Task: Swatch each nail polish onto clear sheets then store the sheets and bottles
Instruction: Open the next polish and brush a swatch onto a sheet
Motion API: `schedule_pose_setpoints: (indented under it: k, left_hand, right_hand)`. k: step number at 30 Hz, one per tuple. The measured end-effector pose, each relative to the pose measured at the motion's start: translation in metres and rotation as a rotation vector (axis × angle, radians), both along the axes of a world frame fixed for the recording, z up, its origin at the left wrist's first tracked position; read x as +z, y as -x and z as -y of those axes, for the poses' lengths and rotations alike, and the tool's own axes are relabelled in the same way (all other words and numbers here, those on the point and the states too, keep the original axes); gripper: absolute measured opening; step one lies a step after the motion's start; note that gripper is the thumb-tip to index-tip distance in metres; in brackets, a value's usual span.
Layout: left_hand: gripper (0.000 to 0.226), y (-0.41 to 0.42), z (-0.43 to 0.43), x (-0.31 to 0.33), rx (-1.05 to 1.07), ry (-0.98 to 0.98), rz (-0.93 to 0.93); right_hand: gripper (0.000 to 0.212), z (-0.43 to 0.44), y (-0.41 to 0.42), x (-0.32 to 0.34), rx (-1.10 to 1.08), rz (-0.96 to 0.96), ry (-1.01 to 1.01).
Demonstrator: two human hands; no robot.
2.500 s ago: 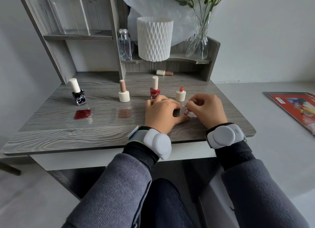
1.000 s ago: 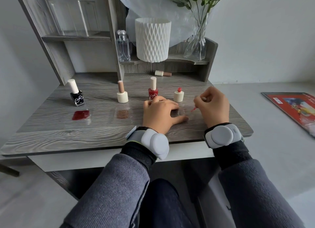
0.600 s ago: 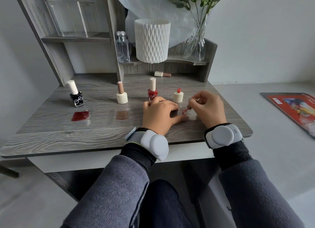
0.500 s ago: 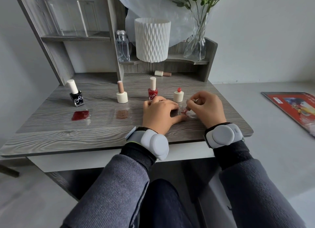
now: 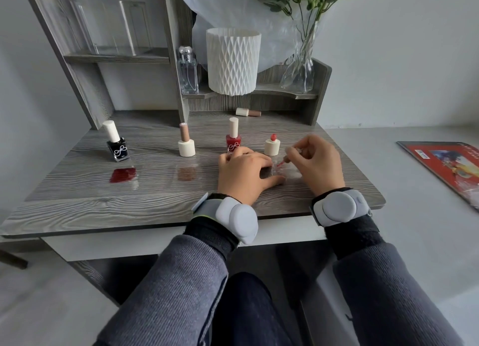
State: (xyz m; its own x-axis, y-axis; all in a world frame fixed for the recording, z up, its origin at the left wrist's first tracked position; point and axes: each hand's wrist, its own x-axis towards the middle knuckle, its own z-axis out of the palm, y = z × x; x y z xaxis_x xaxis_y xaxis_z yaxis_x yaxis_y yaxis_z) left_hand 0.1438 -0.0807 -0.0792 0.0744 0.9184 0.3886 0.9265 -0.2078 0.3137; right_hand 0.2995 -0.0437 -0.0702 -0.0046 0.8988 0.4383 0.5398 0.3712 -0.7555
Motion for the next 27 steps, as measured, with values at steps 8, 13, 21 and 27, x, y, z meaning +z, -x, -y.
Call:
schedule_pose_setpoints:
  k: [8, 13, 21, 27]
  left_hand:
    - [0.052, 0.0002, 0.0011, 0.0002, 0.0, -0.01, 0.002]
    - [0.052, 0.0005, 0.0005, -0.0002, -0.001, -0.005, 0.016]
    - [0.051, 0.0, 0.0002, -0.0002, 0.005, -0.016, -0.004]
    - [0.052, 0.0003, 0.0004, -0.0005, 0.002, -0.011, 0.003]
  right_hand:
    - [0.01, 0.0011, -0.0007, 0.0002, -0.131, 0.087, -0.033]
    - [0.013, 0.0016, -0.0009, 0.0027, -0.138, -0.05, -0.101]
    - [0.017, -0.0019, 0.0012, -0.0025, -0.007, 0.135, -0.013]
    - [0.013, -0.0022, -0.0004, -0.0023, -0.135, 0.147, -0.052]
